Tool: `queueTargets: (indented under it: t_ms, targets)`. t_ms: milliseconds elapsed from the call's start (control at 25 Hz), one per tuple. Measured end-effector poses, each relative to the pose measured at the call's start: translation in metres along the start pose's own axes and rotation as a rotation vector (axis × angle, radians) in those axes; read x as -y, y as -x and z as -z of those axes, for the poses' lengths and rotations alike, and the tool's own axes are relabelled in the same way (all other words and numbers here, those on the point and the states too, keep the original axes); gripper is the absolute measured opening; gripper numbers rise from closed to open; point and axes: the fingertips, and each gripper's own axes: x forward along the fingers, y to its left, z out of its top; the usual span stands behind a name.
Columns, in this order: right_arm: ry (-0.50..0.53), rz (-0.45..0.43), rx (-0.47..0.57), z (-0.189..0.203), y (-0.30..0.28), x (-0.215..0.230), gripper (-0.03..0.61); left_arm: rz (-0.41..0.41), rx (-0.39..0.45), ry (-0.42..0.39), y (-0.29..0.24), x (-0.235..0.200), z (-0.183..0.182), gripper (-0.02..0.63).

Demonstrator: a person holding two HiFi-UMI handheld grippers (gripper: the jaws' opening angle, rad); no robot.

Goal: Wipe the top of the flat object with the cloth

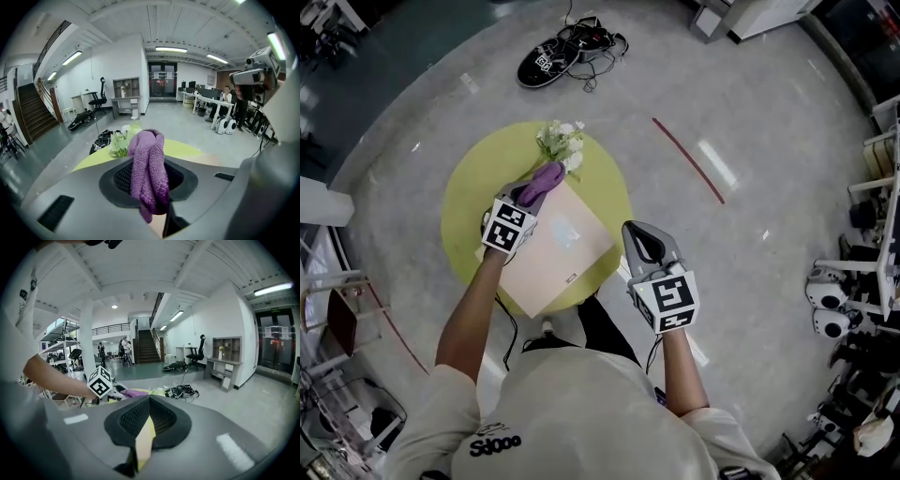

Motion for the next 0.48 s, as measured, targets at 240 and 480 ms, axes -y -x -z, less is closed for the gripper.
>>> queueTargets:
  t_ms: [240,480]
  targets:
    - [-0.036,-0.041,-0.026,0.01,-0.013,0.016,0.008,-0.015,-0.096,0.023,-0.035,0.003,0.026,0.094]
    - [-0.044,-0.037,-0.045,0.019,-0.022,0.026,0.008,-0.004,-0.1,0.016,-0.052,0.01,0.032,0.094]
